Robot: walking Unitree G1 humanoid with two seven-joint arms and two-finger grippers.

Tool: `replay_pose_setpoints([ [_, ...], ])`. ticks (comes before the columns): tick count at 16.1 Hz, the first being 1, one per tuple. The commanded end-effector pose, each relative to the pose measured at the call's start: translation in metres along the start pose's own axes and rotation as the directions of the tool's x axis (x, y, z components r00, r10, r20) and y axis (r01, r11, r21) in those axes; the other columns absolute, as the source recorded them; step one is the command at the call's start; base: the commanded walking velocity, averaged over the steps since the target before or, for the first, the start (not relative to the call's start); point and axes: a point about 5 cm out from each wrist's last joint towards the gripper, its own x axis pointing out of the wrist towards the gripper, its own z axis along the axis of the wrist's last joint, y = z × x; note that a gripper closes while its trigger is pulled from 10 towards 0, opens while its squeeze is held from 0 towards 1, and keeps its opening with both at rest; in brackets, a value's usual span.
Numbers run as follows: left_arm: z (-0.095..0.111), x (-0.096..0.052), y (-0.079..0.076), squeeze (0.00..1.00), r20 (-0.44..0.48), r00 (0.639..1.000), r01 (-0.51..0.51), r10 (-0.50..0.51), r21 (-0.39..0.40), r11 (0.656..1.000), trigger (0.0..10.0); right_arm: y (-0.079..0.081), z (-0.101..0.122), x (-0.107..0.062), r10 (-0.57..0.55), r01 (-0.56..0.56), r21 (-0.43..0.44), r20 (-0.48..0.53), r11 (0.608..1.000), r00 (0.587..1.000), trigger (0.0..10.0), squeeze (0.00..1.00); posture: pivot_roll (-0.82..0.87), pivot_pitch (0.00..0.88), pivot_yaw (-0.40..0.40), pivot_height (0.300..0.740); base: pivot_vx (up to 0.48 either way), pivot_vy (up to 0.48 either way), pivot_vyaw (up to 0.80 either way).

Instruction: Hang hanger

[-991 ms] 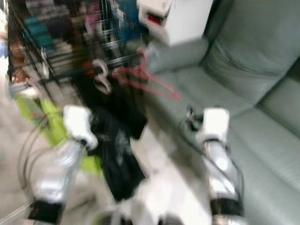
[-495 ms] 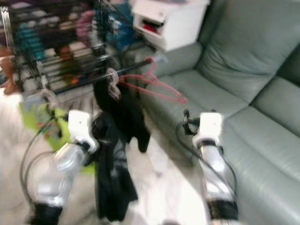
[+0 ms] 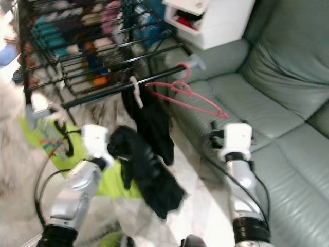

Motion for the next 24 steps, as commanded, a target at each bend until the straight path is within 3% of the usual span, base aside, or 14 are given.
replay_pose_setpoints([
  [1, 0.015, 0.001, 0.007, 0.00, 0.068, 0.998, -0.010, 0.009, 0.021, 1.000, 10.0, 0.007, 0.006, 0.003, 0.022, -0.022, 0.011, 0.024, 1.000, 0.999, 10.0, 0.00, 0.02, 0.000, 0.016, 0.740, 0.345, 0.000, 0.00],
  [13, 0.014, -0.001, 0.007, 0.00, 0.069, 0.998, -0.009, 0.008, 0.018, 1.000, 10.0, 0.004, 0.000, 0.005, 0.046, -0.046, -0.003, -0.014, 0.999, 0.999, 10.0, 0.00, 0.02, 0.000, 0.008, 0.740, 0.469, 0.000, 0.00],
  [19, 0.012, -0.001, 0.006, 0.00, 0.060, 0.998, -0.018, 0.017, 0.013, 1.000, 10.0, 0.011, -0.011, 0.001, 0.166, -0.167, 0.005, -0.081, 0.986, 0.983, 10.0, 0.00, 0.02, 0.000, 0.003, 0.740, 0.000, 0.000, 0.00],
  [24, 0.011, -0.003, 0.006, 0.00, 0.056, 0.998, -0.029, 0.028, 0.017, 0.999, 10.0, -0.013, 0.002, 0.008, 0.143, -0.143, -0.023, -0.009, 0.989, 0.990, 10.0, 0.00, 0.03, 0.000, 0.000, 0.740, 0.000, 0.000, 0.00],
])
